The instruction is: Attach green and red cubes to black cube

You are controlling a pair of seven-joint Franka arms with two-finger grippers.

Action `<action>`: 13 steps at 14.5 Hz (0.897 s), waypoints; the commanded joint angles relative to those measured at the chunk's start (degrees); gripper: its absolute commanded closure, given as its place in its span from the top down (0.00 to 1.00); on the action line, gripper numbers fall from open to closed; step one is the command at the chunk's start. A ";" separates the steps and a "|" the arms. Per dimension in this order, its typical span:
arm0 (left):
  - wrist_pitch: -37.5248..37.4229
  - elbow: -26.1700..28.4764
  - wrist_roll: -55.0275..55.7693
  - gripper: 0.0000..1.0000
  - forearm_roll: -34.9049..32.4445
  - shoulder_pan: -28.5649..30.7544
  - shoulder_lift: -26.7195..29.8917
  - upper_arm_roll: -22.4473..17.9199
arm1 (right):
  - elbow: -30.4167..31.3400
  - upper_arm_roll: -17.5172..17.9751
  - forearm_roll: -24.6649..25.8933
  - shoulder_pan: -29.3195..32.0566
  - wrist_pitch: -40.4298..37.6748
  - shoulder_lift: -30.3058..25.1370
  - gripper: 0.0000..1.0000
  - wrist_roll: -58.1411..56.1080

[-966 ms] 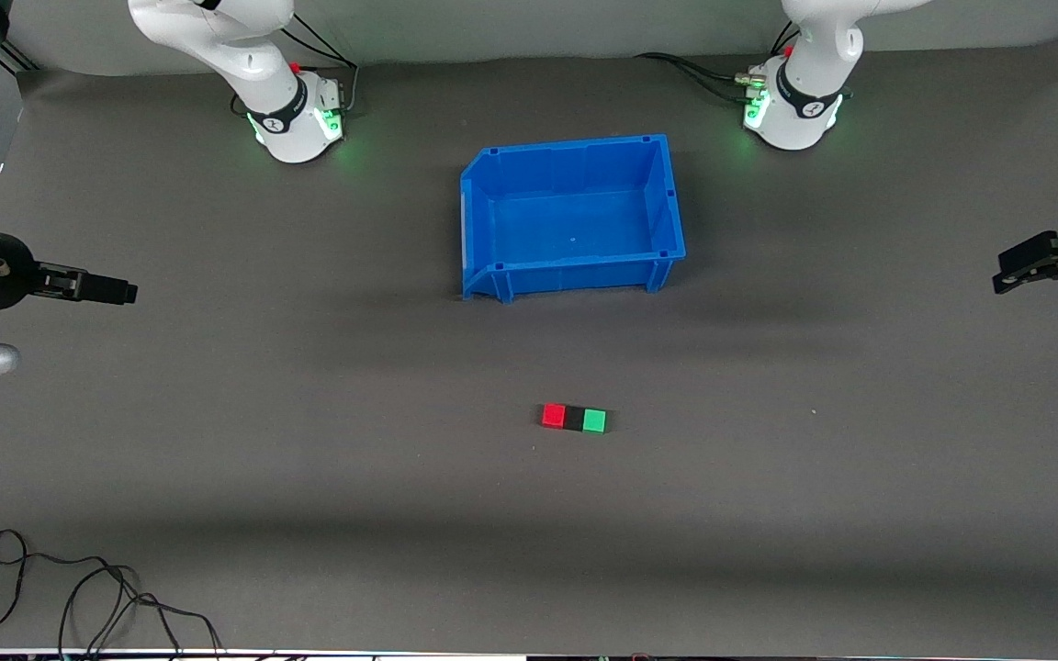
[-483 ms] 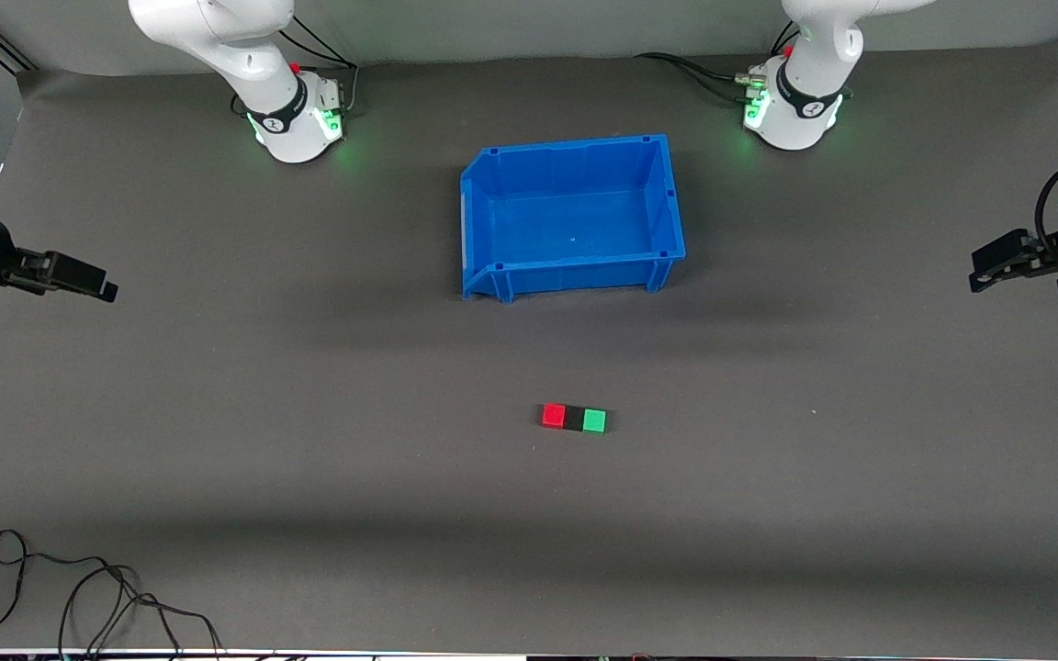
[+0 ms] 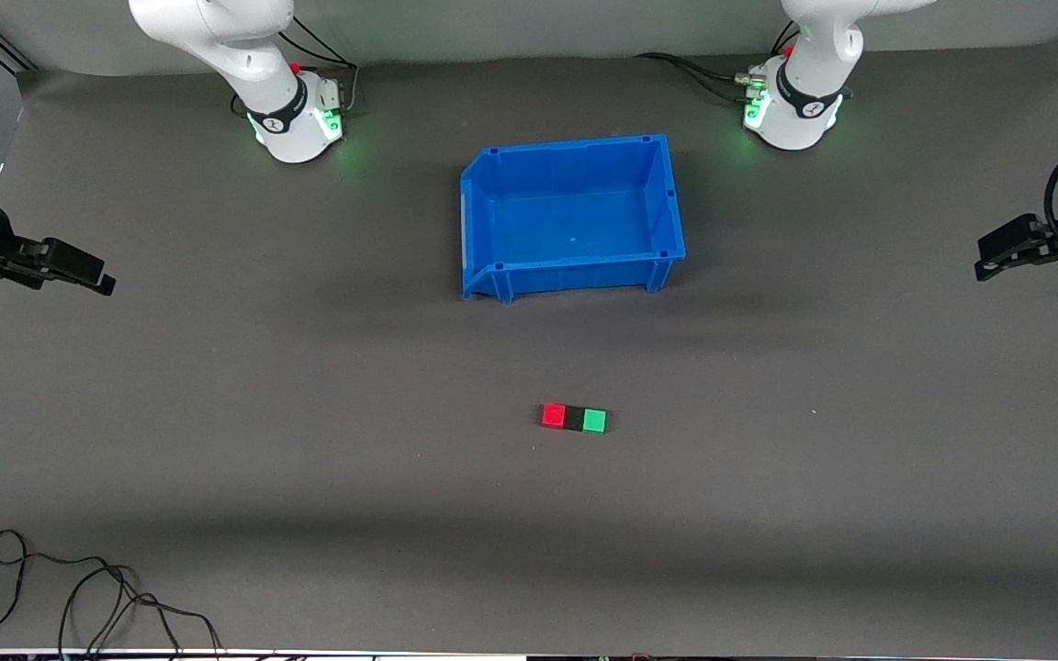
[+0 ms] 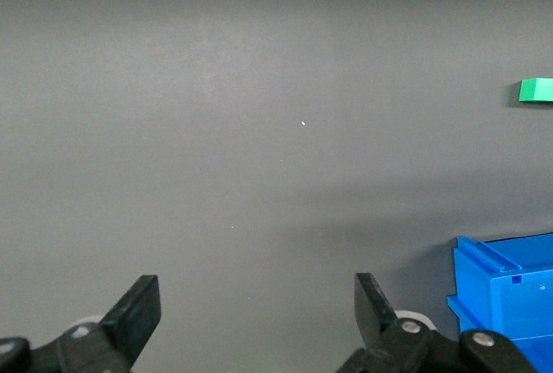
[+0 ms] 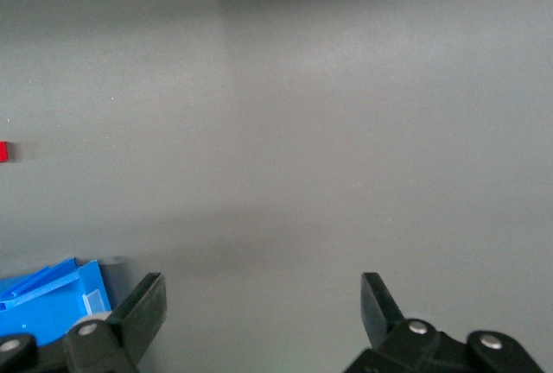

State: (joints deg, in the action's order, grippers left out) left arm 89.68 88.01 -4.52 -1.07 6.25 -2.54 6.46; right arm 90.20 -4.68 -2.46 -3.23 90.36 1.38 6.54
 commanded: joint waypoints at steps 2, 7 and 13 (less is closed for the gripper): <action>-0.30 -1.08 1.88 0.98 -1.04 -0.89 -1.06 -0.22 | -0.55 1.60 1.31 0.86 0.70 -1.29 1.00 -1.00; -0.56 -1.17 6.69 0.99 -2.00 -3.70 -0.71 1.09 | -1.43 1.69 1.40 0.86 0.61 -0.76 1.00 -1.00; -0.74 -0.21 6.54 0.97 -4.56 -3.35 -1.15 1.27 | -4.77 1.51 1.58 0.06 -0.89 2.67 1.00 -1.09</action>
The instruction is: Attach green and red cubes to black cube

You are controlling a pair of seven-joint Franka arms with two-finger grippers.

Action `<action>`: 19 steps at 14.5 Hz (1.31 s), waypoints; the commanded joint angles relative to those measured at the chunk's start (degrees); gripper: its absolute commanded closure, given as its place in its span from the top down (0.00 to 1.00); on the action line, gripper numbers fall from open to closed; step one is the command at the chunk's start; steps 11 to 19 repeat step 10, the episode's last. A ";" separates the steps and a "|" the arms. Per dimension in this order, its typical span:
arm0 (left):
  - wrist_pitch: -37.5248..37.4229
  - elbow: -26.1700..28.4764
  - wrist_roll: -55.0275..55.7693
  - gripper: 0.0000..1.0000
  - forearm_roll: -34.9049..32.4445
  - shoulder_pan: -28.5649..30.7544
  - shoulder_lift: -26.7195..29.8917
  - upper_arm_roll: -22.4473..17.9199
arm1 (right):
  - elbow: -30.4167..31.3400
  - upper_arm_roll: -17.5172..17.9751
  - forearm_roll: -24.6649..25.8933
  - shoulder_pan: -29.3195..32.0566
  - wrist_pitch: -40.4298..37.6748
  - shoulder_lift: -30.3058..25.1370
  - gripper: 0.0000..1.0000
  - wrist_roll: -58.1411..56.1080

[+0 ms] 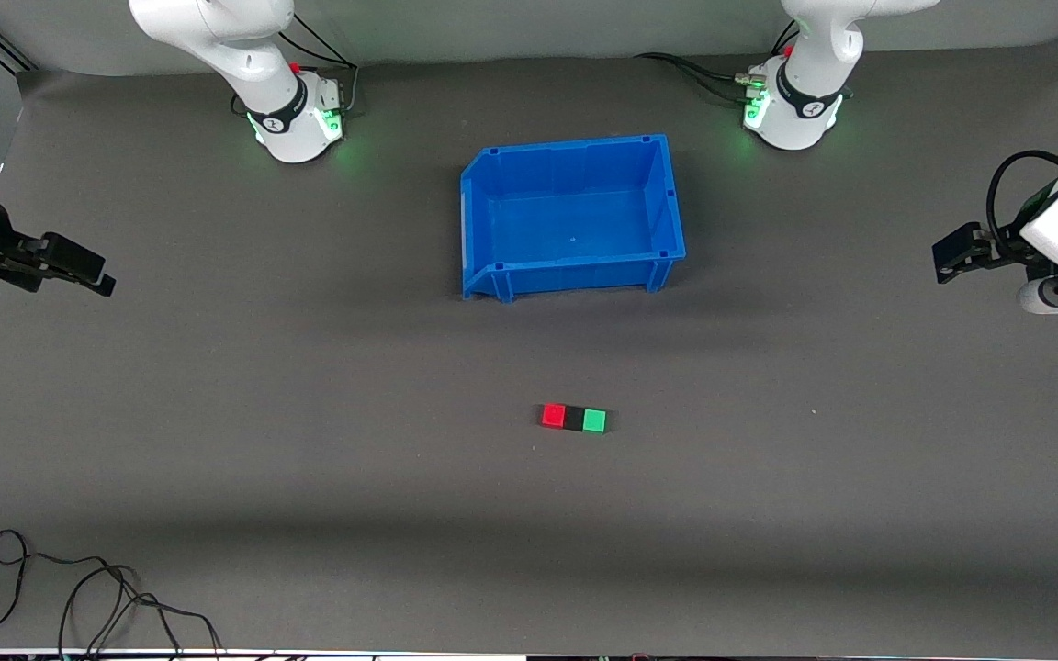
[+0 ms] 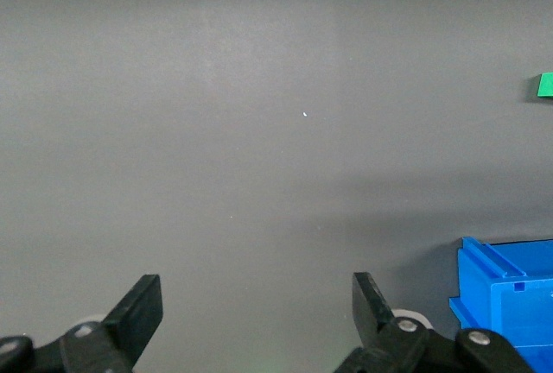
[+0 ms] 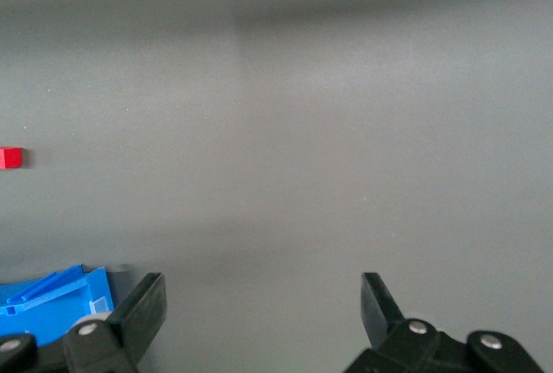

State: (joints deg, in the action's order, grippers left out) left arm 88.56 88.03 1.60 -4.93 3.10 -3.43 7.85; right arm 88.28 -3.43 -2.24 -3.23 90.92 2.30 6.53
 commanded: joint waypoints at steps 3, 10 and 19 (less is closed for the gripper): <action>0.83 -1.54 0.25 0.97 3.51 0.32 -0.35 -0.55 | -2.94 0.26 1.36 0.24 -1.45 1.83 1.00 -1.08; 1.00 -1.72 -0.81 0.97 3.52 1.64 -0.87 -0.73 | -3.29 0.26 1.36 0.16 -2.33 1.92 1.00 -1.08; 1.00 -1.72 -0.81 0.97 3.52 1.64 -0.87 -0.73 | -3.29 0.26 1.36 0.16 -2.33 1.92 1.00 -1.08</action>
